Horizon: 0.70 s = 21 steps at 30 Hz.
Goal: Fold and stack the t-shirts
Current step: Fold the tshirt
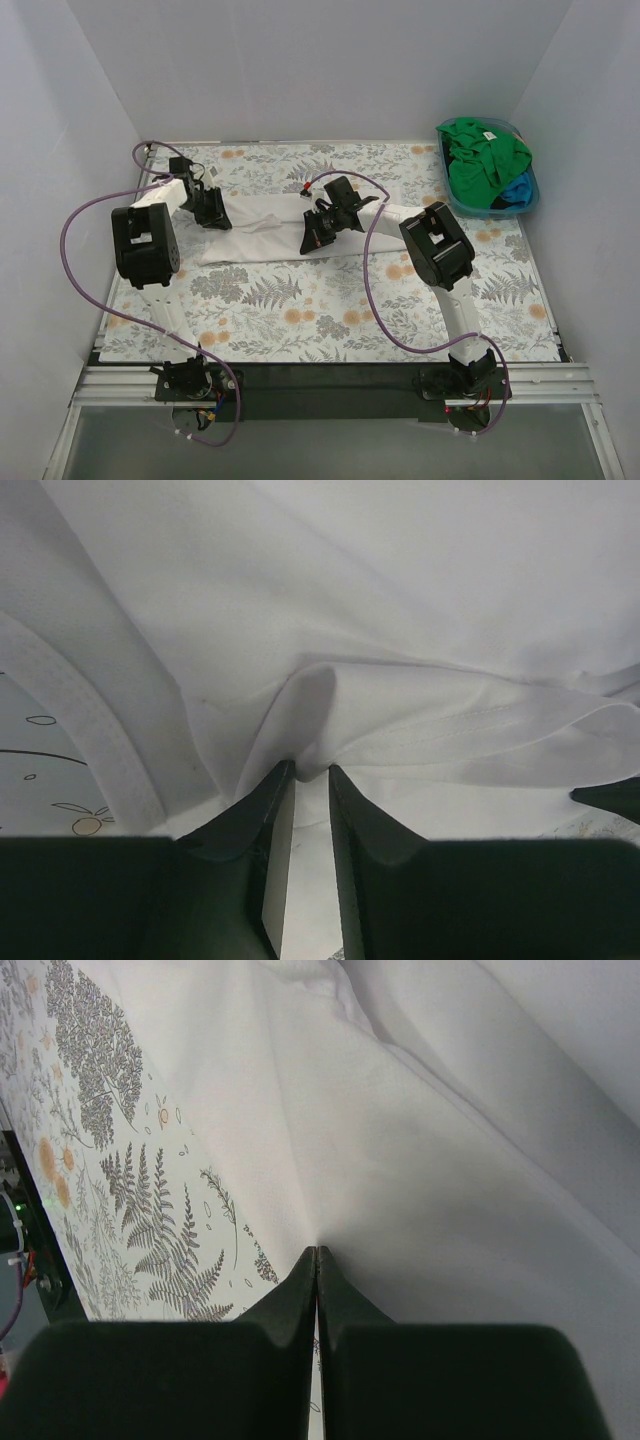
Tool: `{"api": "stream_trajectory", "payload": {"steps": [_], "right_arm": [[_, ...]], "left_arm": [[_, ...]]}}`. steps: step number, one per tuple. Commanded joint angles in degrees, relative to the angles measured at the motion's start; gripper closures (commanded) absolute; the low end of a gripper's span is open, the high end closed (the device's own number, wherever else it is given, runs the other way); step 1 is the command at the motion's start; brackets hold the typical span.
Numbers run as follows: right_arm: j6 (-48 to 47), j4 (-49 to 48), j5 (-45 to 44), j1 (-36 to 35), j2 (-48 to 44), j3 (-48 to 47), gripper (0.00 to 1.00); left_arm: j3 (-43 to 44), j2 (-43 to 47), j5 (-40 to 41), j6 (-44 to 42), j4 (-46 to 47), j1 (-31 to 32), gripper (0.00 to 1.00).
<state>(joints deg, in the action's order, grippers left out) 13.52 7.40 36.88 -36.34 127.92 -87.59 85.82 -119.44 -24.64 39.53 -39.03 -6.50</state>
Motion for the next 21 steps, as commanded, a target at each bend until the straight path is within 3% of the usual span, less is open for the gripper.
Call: {"api": "stream_trajectory", "payload": {"steps": [1, 8, 15, 17, 21], "right_arm": [[-1.0, 2.8, -1.1, 0.1, 2.0, -0.5, 0.99], [-0.8, 2.7, -1.0, 0.1, 2.2, -0.5, 0.99], [-0.8, 2.8, -0.8, 0.1, 2.1, -0.3, 0.99], [-0.9, 2.7, -0.7, 0.1, 2.1, -0.5, 0.99], [-0.8, 2.7, 0.3, 0.1, 1.7, -0.5, 0.99]], "left_arm": [[2.2, 2.5, -1.2, 0.2, 0.6, 0.4, 0.82], [6.7, 0.5, -2.1, 1.2, -0.2, 0.5, 1.00], [12.7, -3.1, -5.3, 4.0, -0.3, 0.8, 1.00], [13.4, -3.7, -7.1, 4.8, 0.0, 0.8, 0.86], [13.6, -2.9, -8.8, 6.3, 2.5, 0.7, 0.71]]}}
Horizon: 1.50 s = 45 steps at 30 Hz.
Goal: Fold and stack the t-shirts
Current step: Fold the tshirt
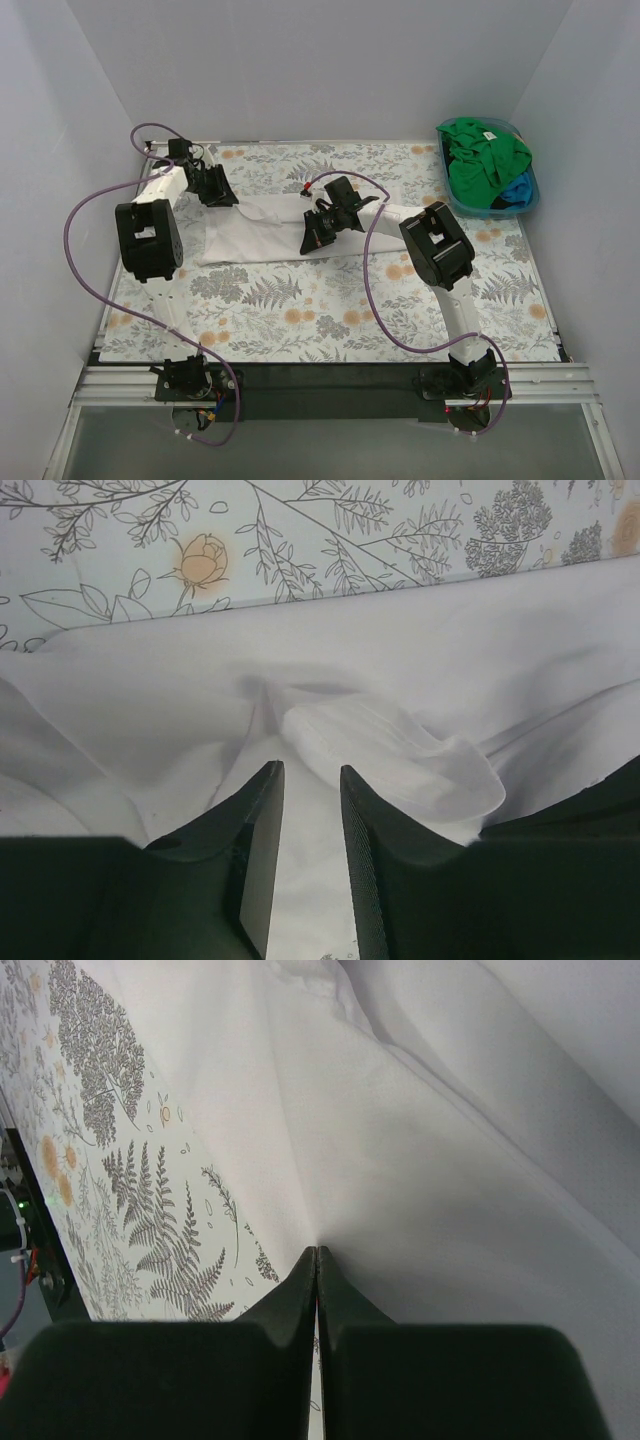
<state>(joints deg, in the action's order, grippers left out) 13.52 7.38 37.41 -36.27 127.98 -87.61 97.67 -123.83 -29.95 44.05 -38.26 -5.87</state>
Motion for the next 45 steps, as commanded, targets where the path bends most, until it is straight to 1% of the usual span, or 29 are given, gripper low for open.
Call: {"api": "stream_trajectory", "payload": {"steps": [1, 4, 6, 8, 9, 12, 13, 15, 19, 25, 27, 31, 32, 36, 39, 42, 45], "right_arm": [[-0.8, 2.7, 0.0, 0.1, 1.5, -0.5, 0.99], [-0.7, 2.6, 0.7, 0.1, 0.5, -0.9, 0.99], [-0.8, 2.6, 1.0, 0.1, -0.4, -1.3, 0.99], [-0.8, 2.6, 1.7, 0.1, -1.2, -1.5, 0.99], [-0.9, 2.6, 2.0, 0.1, -1.9, -1.7, 0.99], [-0.7, 2.6, 3.0, 0.1, -3.4, -2.4, 0.99], [-0.6, 2.6, 3.4, 0.1, -3.8, -2.7, 0.99], [-0.3, 2.4, 4.2, 0.1, -4.9, -3.1, 0.99], [-0.2, 2.2, 4.7, 0.1, -5.9, -3.6, 0.99], [-0.2, 2.4, 4.9, 0.1, -6.0, -4.2, 0.99], [-0.8, 2.4, 4.5, 0.3, -6.4, -4.0, 0.99], [-1.0, 2.5, 4.4, 2.1, -7.0, -3.3, 0.99], [-1.0, 2.6, 4.3, 2.4, -7.1, -3.0, 0.99], [-1.5, 2.5, 4.2, 4.5, -7.9, -2.0, 0.99], [-1.7, 2.5, 4.0, 5.8, -7.9, -1.4, 0.99], [-2.1, 2.5, 3.7, 6.5, -8.2, -1.0, 0.99], [-2.4, 2.5, 3.3, 6.7, -8.5, -0.5, 0.99]], "left_arm": [[1.3, 2.7, -4.8, 2.5, 2.8, 0.0, 0.71], [-1.0, 6.9, -9.2, 3.9, 5.9, -0.7, 0.71], [-4.8, 9.5, -11.9, 3.7, 6.9, -0.7, 0.76], [-8.7, 12.7, -13.8, 2.7, 7.7, -0.6, 0.78], [-9.9, 13.3, -13.5, 2.6, 7.6, -0.6, 0.83], [-13.2, 14.2, -14.0, 1.7, 6.0, -0.4, 0.91], [-14.2, 14.4, -14.3, 1.6, 5.3, -0.3, 0.96], [-17.8, 15.5, -13.7, 0.5, 5.6, 0.2, 0.98], [-21.4, 16.6, -9.5, -0.3, 6.8, 1.6, 1.00], [-19.3, 13.3, -5.9, 1.0, 8.0, 4.2, 1.00], [-17.0, 11.7, -5.2, 1.4, 8.1, 5.0, 1.00], [-13.6, 7.9, -4.5, 1.7, 7.9, 5.1, 1.00], [-12.4, 6.9, -4.2, 1.7, 7.9, 7.0, 1.00], [-9.8, 4.9, -3.9, 1.8, 7.9, 7.8, 0.99], [-7.6, 3.7, -4.1, 2.4, 8.5, 8.5, 0.96], [-6.2, 3.2, -4.5, 3.6, 9.3, 8.8, 0.91], [-5.8, 5.3, -4.3, 3.9, 10.5, 8.8, 0.88]]}}
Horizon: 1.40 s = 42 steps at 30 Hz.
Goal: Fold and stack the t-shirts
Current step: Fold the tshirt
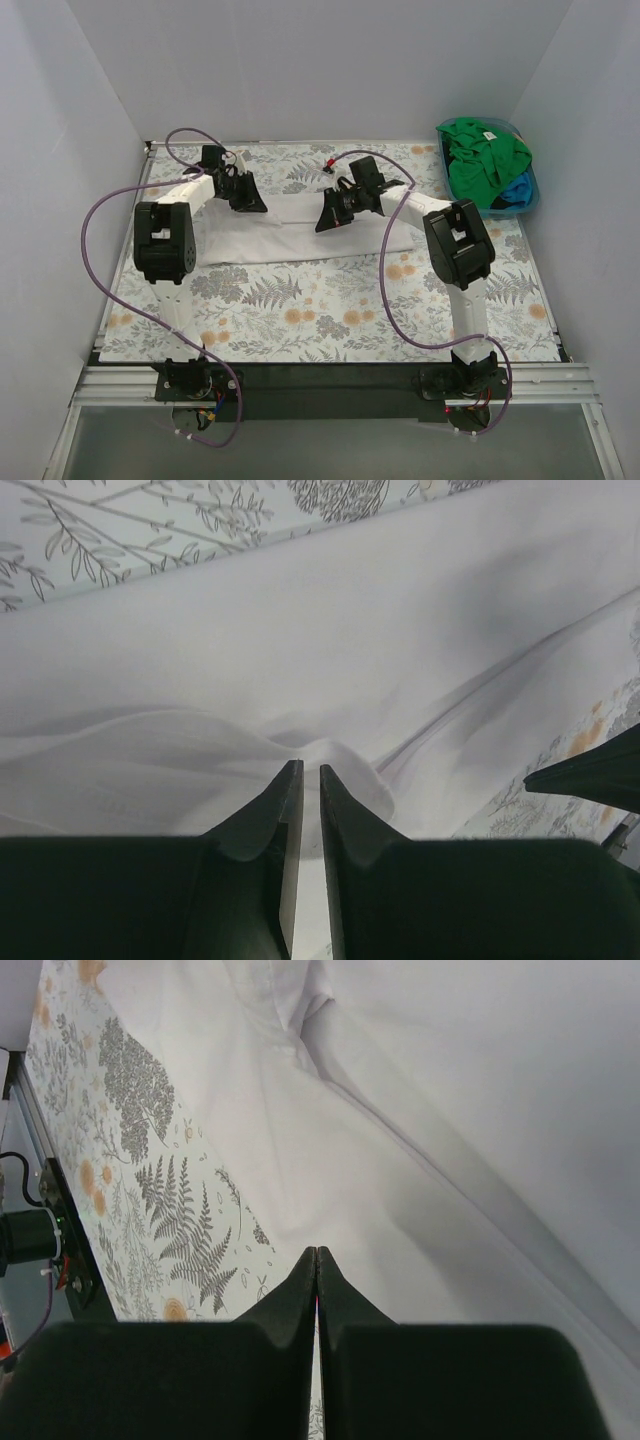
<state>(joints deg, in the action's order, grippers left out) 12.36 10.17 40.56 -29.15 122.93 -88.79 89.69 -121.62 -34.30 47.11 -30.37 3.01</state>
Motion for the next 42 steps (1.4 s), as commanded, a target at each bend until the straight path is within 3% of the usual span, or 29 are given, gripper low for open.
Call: {"api": "stream_trajectory", "payload": {"steps": [1, 4, 11, 16, 24, 42], "right_arm": [[-1.3, -0.3, 0.1, -0.3, -3.5, 0.7, 0.99], [-1.6, -0.3, -0.3, -0.2, -3.8, 1.2, 0.99], [-3.6, 0.6, -2.5, 0.2, -5.5, 2.6, 0.99], [-5.2, 2.0, -4.7, 0.9, -5.7, 2.7, 0.99], [-9.2, 6.2, -11.0, 1.8, -5.4, 2.5, 0.99], [-10.3, 9.3, -10.1, 1.5, -2.4, 3.2, 0.99]], "left_arm": [[0.6, 5.7, 0.6, 1.0, 3.6, -0.1, 0.88], [-3.2, 12.0, 2.3, 0.4, 4.3, -0.2, 0.88], [-13.0, 17.4, 8.9, -3.3, -2.5, 0.3, 0.92], [-10.9, 13.8, 16.0, -3.6, -5.1, 2.7, 0.92], [-7.8, 9.1, 20.4, -1.6, -3.8, 4.6, 0.91], [0.8, 2.5, 17.5, 0.0, -1.5, 6.3, 0.90]]}}
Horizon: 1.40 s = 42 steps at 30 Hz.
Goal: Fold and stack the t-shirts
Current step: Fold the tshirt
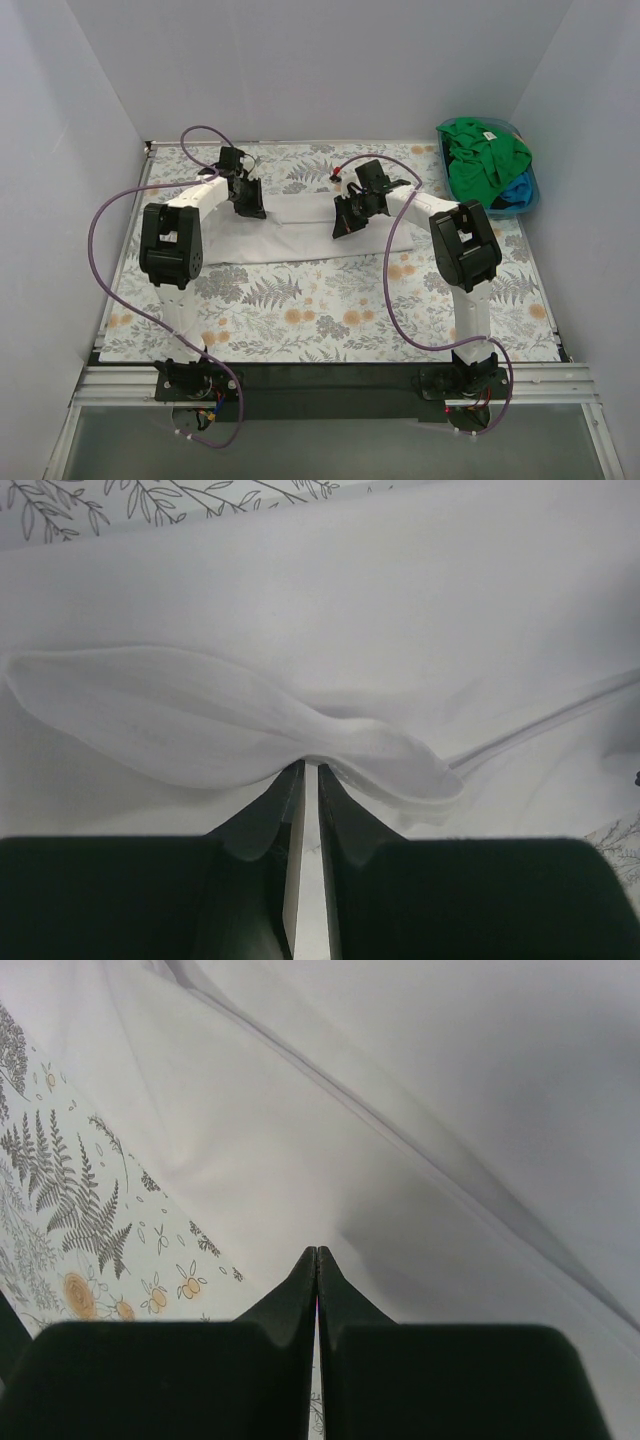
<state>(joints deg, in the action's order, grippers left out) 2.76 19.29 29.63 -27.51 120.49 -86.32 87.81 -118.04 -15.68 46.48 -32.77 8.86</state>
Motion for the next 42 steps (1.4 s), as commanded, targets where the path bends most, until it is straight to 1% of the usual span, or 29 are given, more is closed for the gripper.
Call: {"api": "stream_trajectory", "payload": {"steps": [1, 6, 10, 13, 15, 19, 21, 25, 30, 36, 38, 39, 40, 41, 42], "right_arm": [[-0.9, 0.3, 0.9, -0.2, -0.2, 0.5, 0.99], [-1.9, 0.2, 1.9, -0.1, -1.6, -0.2, 0.99], [-2.1, 0.3, 3.9, 0.4, -2.9, -1.1, 0.99], [-4.1, 1.4, 4.0, 1.7, -3.7, -3.5, 0.99], [-5.7, 2.6, 2.3, 2.9, -3.6, -5.6, 0.99], [-7.7, 4.7, -0.4, 7.4, -0.4, -13.6, 0.99], [-8.8, 5.8, -2.0, 8.2, 1.0, -15.9, 0.99], [-10.1, 6.3, -3.2, 9.0, 3.9, -18.5, 0.99], [-12.1, 6.1, -4.8, 9.0, 6.8, -16.4, 0.99], [-13.8, 6.1, -7.1, 9.3, 7.8, -12.2, 0.99], [-14.0, 6.4, -6.4, 9.3, 6.9, -7.8, 0.99], [-14.0, 6.5, -6.0, 9.4, 6.1, -6.1, 0.99], [-13.8, 6.6, -5.5, 9.4, 4.3, -1.4, 0.99], [-13.7, 6.8, -3.6, 9.3, 3.2, 0.9, 0.99], [-13.4, 6.8, -2.6, 9.0, 2.0, 3.9, 0.99]], "left_arm": [[3.3, -2.2, -1.5, 0.6, 1.0, 0.5, 0.90], [5.7, -4.9, -3.6, 0.9, 1.8, 1.3, 0.87], [5.8, -5.4, -2.1, -0.5, 1.7, 2.6, 0.78], [3.6, -2.3, 0.5, -1.8, 1.6, 2.7, 0.73], [1.4, 2.3, 1.6, -3.3, 1.2, 2.4, 0.72], [-2.3, 9.9, 0.2, -3.9, -3.3, 0.8, 0.69], [-6.4, 13.2, -0.1, -3.8, -5.2, 0.4, 0.68], [-13.4, 15.4, 0.2, -2.3, -5.9, -0.2, 0.69], [-16.5, 14.6, -2.6, -0.2, -5.7, -3.0, 0.73], [-17.3, 11.3, 1.3, -0.6, -5.2, -3.9, 0.75], [-16.4, 9.7, 2.3, -0.5, -4.9, -4.9, 0.75], [-15.6, 7.5, 2.5, -0.8, -4.7, -5.3, 0.75], [-14.4, 6.2, 3.5, -1.1, -4.4, -6.0, 0.76], [-10.9, 4.7, 3.8, -2.3, -4.1, -6.4, 0.76], [-8.7, 0.8, 3.6, -3.4, -4.4, -6.5, 0.76]]}}
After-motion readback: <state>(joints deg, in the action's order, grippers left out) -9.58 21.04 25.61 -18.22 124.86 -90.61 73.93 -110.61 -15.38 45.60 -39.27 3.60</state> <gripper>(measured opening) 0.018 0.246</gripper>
